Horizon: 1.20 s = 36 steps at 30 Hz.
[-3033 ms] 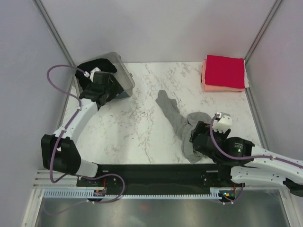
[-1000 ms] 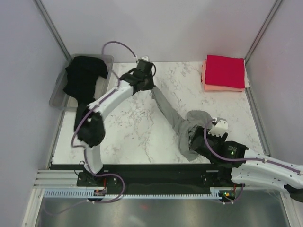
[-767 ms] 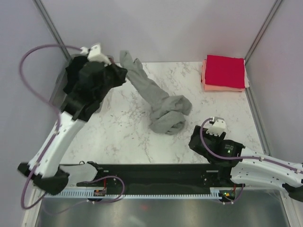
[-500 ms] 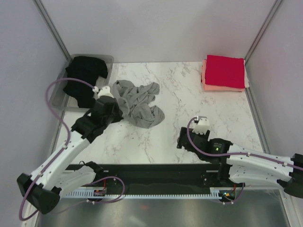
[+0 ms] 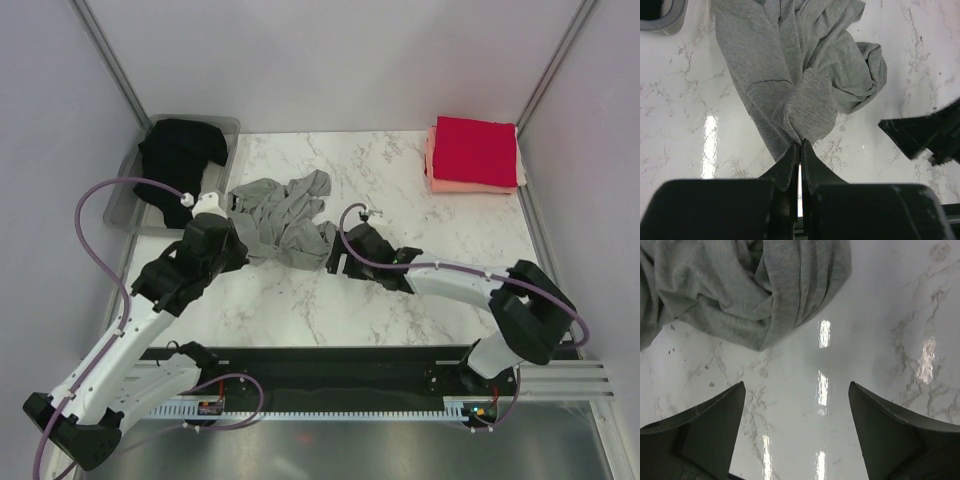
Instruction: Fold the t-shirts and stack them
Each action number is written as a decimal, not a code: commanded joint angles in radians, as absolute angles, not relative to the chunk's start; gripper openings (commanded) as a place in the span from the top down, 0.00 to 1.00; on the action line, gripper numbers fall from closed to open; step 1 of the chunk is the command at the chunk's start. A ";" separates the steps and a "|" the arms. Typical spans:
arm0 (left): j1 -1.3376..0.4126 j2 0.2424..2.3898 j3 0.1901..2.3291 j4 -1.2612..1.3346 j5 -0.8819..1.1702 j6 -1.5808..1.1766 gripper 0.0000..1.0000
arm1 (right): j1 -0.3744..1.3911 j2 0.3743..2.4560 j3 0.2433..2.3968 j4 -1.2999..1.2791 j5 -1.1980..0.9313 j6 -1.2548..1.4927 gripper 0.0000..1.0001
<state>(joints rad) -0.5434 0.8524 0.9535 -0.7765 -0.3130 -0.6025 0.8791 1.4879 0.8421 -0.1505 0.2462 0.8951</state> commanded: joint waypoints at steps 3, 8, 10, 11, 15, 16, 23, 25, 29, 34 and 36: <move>-0.534 0.827 1.014 -0.815 -0.324 -0.626 0.98 | 0.784 1.719 1.009 -0.008 0.086 0.798 0.14; -0.532 0.821 1.063 -0.833 -0.337 -0.630 0.98 | 0.709 1.850 1.092 0.021 0.025 0.765 0.58; -0.531 0.830 1.132 -0.854 -0.359 -0.617 0.98 | 0.684 1.842 1.080 0.020 0.028 0.758 0.75; -0.531 0.834 1.159 -0.864 -0.367 -0.612 0.98 | 0.655 1.824 1.074 0.020 0.023 0.755 0.80; -0.531 0.864 1.334 -0.905 -0.403 -0.574 0.98 | 0.542 1.717 1.077 -0.061 0.002 0.690 1.00; -0.531 0.871 1.421 -0.923 -0.434 -0.551 0.98 | 0.494 1.679 1.083 -0.119 0.005 0.657 1.00; -0.532 0.940 1.810 -0.966 -0.574 -0.434 0.98 | 0.350 1.321 1.445 -0.533 0.103 0.465 1.00; -0.531 0.946 1.870 -0.969 -0.621 -0.402 0.98 | 0.327 1.301 1.541 -0.661 0.165 0.424 1.00; -0.531 0.917 1.839 -0.979 -0.626 -0.411 0.98 | 0.307 1.266 1.629 -0.774 0.233 0.376 1.00; -0.531 0.816 1.587 -0.970 -0.537 -0.504 0.98 | 0.302 1.195 1.436 -0.767 0.250 0.434 1.00; -0.531 0.782 1.437 -0.945 -0.490 -0.531 0.98 | 0.298 1.175 1.307 -0.741 0.264 0.480 1.00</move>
<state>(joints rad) -0.5335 0.8089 1.5974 -0.9527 -0.5499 -0.4812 0.3046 1.1351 1.4597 -0.6483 0.2203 0.4347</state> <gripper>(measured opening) 0.028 0.011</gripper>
